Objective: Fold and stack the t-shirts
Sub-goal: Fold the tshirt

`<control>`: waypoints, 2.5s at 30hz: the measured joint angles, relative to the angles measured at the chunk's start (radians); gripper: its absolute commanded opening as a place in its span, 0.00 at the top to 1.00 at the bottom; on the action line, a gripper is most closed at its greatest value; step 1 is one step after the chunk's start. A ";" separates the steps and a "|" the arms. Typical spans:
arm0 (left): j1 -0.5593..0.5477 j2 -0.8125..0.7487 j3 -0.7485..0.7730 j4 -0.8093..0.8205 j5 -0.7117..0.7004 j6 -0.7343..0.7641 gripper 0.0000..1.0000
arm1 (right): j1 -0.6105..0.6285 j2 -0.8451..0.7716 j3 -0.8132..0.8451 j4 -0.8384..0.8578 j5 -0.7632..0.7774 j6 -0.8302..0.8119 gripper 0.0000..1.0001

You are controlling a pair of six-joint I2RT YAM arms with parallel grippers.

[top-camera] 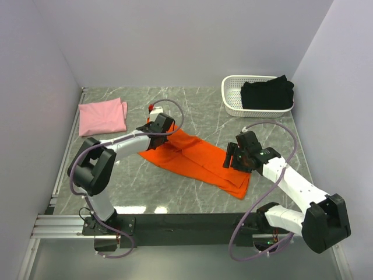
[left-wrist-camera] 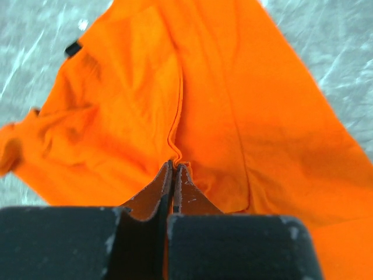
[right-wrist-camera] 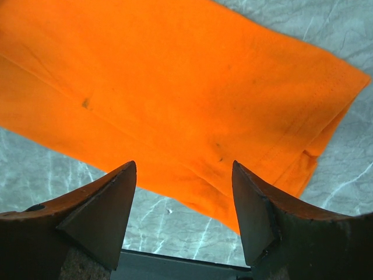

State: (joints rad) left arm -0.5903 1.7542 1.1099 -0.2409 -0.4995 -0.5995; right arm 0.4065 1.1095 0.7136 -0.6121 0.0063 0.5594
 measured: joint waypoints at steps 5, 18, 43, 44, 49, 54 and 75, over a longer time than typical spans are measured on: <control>-0.004 -0.024 -0.076 0.007 -0.028 -0.051 0.92 | 0.008 0.024 -0.003 0.010 0.000 -0.004 0.27; -0.010 -0.170 -0.168 -0.031 -0.030 -0.106 0.24 | 0.053 0.145 0.001 0.048 -0.001 -0.020 0.27; 0.105 0.124 0.170 -0.100 -0.062 0.045 0.55 | 0.124 0.174 0.001 0.075 0.000 -0.005 0.27; 0.108 0.124 0.170 -0.096 -0.056 0.049 0.54 | 0.126 0.174 0.001 0.075 0.000 -0.003 0.27; 0.110 0.133 0.170 -0.071 -0.027 0.065 0.53 | 0.138 0.174 0.001 0.075 0.000 0.001 0.27; 0.127 0.176 0.170 -0.056 -0.002 0.069 0.55 | 0.148 0.175 0.001 0.074 0.001 0.002 0.27; 0.150 0.148 0.102 -0.033 0.003 0.100 1.00 | 0.189 0.219 0.003 0.074 0.005 0.019 0.27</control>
State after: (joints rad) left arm -0.4400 1.9018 1.2118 -0.2737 -0.4969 -0.4992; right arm 0.5957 1.3289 0.7166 -0.5377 0.0116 0.5789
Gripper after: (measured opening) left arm 0.013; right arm 0.727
